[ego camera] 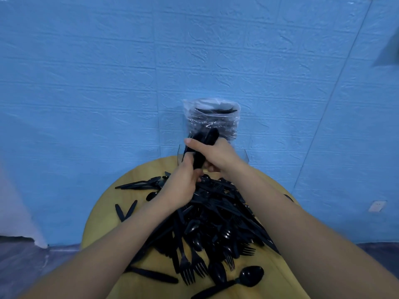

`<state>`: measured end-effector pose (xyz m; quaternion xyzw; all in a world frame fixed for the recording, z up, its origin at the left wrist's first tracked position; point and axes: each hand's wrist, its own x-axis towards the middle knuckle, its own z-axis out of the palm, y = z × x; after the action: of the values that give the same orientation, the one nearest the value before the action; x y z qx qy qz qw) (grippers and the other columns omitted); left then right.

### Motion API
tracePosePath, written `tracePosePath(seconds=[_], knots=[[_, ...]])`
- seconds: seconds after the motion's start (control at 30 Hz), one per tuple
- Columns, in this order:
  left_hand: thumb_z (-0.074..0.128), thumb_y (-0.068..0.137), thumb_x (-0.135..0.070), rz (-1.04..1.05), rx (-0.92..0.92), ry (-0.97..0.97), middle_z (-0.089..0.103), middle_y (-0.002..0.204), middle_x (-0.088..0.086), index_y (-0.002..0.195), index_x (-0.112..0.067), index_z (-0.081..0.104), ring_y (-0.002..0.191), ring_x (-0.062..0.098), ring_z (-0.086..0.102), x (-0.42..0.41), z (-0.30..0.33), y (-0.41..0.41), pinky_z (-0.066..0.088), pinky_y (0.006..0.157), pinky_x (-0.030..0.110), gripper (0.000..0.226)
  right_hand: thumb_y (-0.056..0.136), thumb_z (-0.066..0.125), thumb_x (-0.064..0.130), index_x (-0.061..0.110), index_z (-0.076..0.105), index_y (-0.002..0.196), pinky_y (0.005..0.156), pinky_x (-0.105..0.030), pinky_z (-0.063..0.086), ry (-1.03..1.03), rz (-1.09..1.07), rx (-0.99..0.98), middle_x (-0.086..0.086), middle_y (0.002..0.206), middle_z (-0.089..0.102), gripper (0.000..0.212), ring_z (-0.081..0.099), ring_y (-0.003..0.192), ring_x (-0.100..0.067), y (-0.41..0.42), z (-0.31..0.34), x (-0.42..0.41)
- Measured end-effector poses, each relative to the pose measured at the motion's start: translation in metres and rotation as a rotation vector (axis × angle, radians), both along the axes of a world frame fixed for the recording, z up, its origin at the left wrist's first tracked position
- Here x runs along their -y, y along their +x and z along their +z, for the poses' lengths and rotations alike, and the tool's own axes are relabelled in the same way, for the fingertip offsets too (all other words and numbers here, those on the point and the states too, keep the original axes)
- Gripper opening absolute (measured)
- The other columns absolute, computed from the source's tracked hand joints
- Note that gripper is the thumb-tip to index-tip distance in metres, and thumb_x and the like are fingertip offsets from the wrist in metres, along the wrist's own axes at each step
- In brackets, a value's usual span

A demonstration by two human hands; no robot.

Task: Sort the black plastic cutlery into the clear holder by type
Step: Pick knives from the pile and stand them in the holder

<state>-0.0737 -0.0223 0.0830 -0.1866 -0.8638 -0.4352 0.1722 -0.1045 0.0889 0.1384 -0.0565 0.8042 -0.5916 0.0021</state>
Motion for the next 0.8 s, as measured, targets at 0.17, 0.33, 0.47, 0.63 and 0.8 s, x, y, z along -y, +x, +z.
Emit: tracePosePath(seconds=[0.17,0.33,0.47,0.63,0.8], knots=[[0.041,0.095,-0.002,0.045,-0.09,-0.201,0.057,0.094,0.004,0.118,-0.008,0.034,0.076,0.016,0.057,0.02,0.006,-0.026,0.044,0.064,0.034,0.025,0.072,0.07,0.013,0.004,0.06,0.074,0.043,-0.024,0.043,-0.125,-0.144,0.074,-0.011,0.064,0.058,0.014,0.048,0.038,-0.017,-0.031,0.005,0.018],[0.045,0.097,-0.017,0.039,-0.087,-0.232,0.06,0.112,0.013,0.126,-0.009,0.037,0.098,0.032,0.058,0.031,0.011,-0.058,0.044,0.076,0.037,0.031,0.072,0.067,0.005,0.004,0.054,0.065,0.043,-0.023,0.045,-0.198,-0.217,0.052,-0.01,0.061,0.055,0.015,0.051,0.037,-0.017,-0.061,0.009,0.021],[0.06,0.091,-0.018,0.06,-0.116,-0.079,0.056,0.118,0.005,0.126,-0.008,0.043,0.109,0.019,0.054,0.044,0.012,-0.089,0.039,0.089,0.026,0.041,0.077,0.065,0.003,0.005,0.052,0.07,0.035,-0.017,0.042,-0.278,-0.278,0.029,-0.008,0.068,0.054,0.015,0.052,0.036,-0.012,-0.088,0.02,0.014],[0.065,0.087,-0.02,0.177,-0.102,0.026,0.048,0.119,-0.003,0.124,-0.011,0.047,0.106,0.009,0.05,0.065,-0.005,-0.115,0.036,0.091,0.022,0.042,0.077,0.063,0.0,0.003,0.051,0.073,0.035,-0.017,0.044,-0.401,-0.379,0.04,-0.008,0.068,0.054,0.013,0.047,0.029,-0.012,-0.119,0.027,0.001],[0.061,0.089,-0.012,0.18,-0.064,-0.034,0.047,0.11,-0.007,0.117,-0.012,0.055,0.105,0.009,0.051,0.066,-0.037,-0.136,0.033,0.088,0.016,0.028,0.077,0.065,0.005,0.005,0.052,0.074,0.038,-0.019,0.046,-0.389,-0.47,0.067,-0.006,0.07,0.055,0.013,0.048,0.028,-0.01,-0.142,0.011,-0.001]])
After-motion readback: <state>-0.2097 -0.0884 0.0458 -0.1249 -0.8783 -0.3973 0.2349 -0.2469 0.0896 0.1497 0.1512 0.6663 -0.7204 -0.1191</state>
